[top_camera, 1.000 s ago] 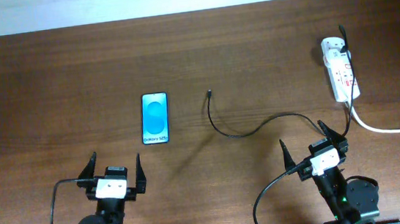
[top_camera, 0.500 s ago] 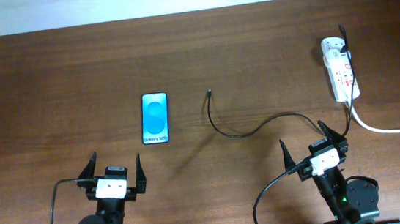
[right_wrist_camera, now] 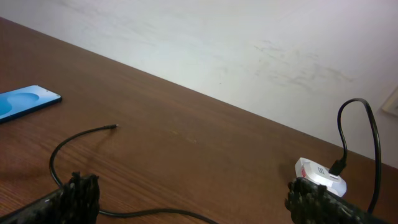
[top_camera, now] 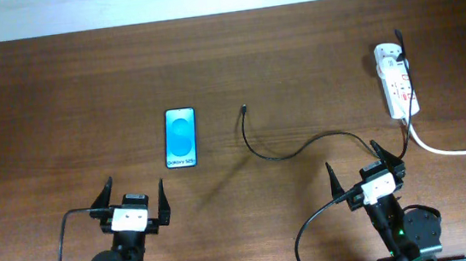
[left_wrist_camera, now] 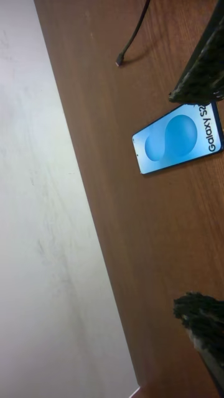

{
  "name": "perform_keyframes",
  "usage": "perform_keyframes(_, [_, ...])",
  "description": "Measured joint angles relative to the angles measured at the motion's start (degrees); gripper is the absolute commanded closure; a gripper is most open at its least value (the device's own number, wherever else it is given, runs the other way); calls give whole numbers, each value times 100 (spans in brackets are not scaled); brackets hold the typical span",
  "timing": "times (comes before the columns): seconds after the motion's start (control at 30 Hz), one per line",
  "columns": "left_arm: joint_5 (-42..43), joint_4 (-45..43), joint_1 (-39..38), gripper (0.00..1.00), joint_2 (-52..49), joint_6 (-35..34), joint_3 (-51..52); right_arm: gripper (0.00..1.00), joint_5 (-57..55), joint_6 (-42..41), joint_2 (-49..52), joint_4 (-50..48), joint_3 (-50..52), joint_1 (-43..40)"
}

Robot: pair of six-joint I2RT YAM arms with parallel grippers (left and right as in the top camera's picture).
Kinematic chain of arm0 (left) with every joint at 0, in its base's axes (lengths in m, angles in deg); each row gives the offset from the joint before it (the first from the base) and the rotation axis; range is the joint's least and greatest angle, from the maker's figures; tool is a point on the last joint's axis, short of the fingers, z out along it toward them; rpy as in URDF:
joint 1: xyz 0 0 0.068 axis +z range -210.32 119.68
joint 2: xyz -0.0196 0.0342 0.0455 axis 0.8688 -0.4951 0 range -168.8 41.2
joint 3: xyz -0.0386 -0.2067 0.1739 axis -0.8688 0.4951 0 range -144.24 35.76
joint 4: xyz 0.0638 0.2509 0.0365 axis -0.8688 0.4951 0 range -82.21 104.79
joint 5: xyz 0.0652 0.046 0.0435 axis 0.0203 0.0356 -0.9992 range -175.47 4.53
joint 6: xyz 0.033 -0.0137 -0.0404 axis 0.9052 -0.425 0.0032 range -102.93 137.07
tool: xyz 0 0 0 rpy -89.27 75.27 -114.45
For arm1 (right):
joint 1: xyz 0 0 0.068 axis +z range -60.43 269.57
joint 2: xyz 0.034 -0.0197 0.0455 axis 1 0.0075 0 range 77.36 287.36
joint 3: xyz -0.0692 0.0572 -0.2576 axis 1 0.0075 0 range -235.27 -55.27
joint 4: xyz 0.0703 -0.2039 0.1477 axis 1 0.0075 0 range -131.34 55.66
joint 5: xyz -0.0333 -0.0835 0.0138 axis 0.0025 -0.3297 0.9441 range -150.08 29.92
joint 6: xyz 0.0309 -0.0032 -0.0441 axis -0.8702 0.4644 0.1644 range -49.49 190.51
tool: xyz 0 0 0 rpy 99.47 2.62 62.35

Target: Plug charger to phone and switch on socket

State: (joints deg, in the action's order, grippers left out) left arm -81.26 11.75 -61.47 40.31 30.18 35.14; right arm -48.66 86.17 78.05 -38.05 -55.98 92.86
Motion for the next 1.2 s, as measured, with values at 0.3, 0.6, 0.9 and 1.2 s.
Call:
perform_keyframes(0.3, [0, 0, 0, 1, 0, 0, -2, 2, 0, -2, 0, 0, 0, 0])
perform_keyframes(0.6, [-177, 17, 0, 1, 0, 0, -2, 2, 0, 0, 0, 0, 0, 0])
perform_keyframes(0.9, [114, -81, 0, 1, -2, -22, 2, 1, 0, -2, 0, 0, 0, 0])
perform_keyframes(1.2, [-422, -1064, 0, 1, -848, -28, -352, 2, 0, 0, 0, 0, 0, 0])
